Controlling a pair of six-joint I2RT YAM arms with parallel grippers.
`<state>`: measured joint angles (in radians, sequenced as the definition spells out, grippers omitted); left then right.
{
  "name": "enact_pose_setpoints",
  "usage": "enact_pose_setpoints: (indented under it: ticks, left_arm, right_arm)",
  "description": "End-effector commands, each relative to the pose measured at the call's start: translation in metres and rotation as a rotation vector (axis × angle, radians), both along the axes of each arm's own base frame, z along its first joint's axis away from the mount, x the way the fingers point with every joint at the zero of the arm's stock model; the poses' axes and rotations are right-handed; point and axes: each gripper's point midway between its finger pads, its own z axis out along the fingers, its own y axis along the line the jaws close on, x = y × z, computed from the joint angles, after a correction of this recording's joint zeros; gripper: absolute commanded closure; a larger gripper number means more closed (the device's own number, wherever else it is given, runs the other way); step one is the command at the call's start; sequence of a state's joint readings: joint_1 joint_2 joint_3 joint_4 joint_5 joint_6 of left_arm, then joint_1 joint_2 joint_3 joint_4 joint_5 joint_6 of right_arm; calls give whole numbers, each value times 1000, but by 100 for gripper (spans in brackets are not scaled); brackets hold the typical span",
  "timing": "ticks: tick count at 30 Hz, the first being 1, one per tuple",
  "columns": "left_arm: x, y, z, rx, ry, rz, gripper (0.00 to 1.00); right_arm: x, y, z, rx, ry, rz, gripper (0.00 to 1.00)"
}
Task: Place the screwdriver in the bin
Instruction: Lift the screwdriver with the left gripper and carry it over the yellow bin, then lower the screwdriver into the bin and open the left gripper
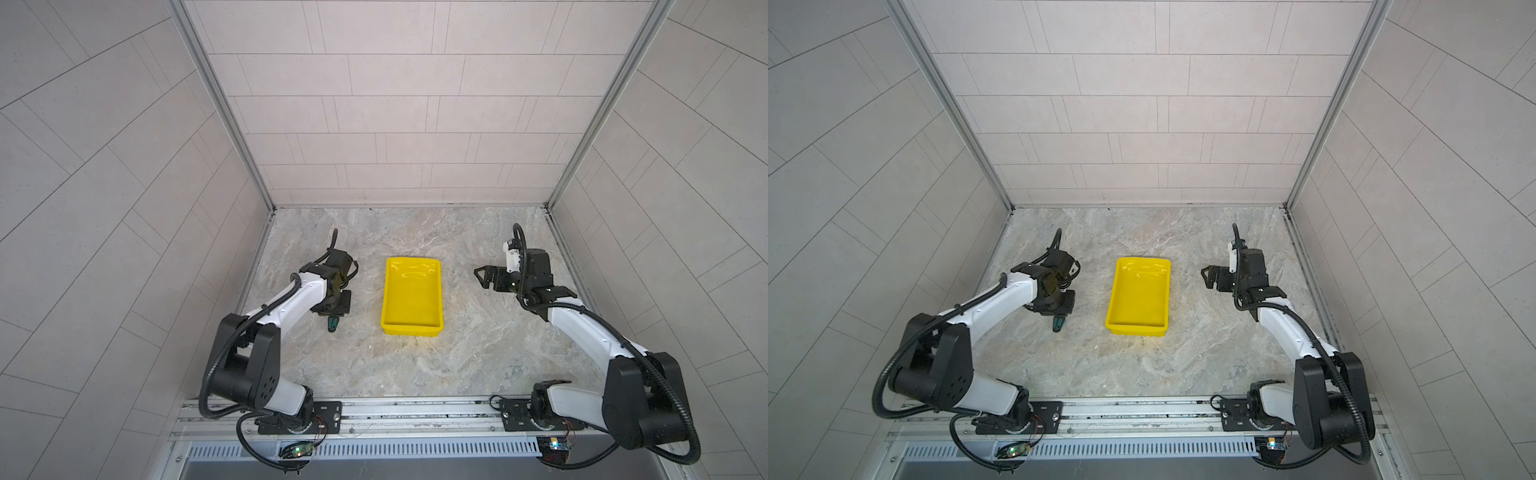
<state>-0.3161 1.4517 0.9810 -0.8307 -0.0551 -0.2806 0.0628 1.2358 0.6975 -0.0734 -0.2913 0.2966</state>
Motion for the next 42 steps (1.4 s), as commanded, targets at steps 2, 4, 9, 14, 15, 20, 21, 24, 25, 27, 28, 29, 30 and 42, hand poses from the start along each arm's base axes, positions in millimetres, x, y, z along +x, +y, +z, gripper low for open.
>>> enact_pose_setpoints:
  ticks: [2,4,9,14,15,20,21,24,25,27,28,29,30,42]
  left_arm:
    - [6,-15,54,45,-111,-29,94]
    - [10,-35,70,42,-146,-86,95]
    - [22,-102,83,24,-195,-258,100]
    - [30,-170,65,50,-182,-404,100]
    - [31,-182,60,58,-169,-430,100]
    - [33,-219,29,99,-100,-500,100]
    - [33,-222,23,97,-87,-502,100]
    - [35,-226,14,98,-77,-506,98]
    - [35,-225,12,105,-72,-509,97]
    - [33,-223,8,114,-57,-510,95]
    - [31,-223,6,113,-49,-511,93]
    - [30,-222,4,113,-43,-511,91]
    - [28,-221,2,110,-37,-511,88]
    - [21,-223,-26,48,-50,-471,65]
  right_arm:
    - [5,3,16,11,-30,8,0]
    - [5,2,17,11,-33,5,1]
    - [9,5,14,48,-38,-8,0]
    - [10,10,15,60,-40,5,0]
    - [10,9,15,60,-40,1,0]
    - [9,9,17,58,-42,1,0]
    - [8,8,18,54,-43,-1,0]
    - [6,7,19,45,-47,-4,0]
    - [6,6,20,42,-48,-7,0]
    - [5,5,20,33,-47,-9,0]
    - [4,4,20,29,-47,-12,0]
    - [4,4,21,27,-47,-12,0]
    - [3,3,22,25,-49,-12,0]
    - [-2,0,34,11,-38,-27,0]
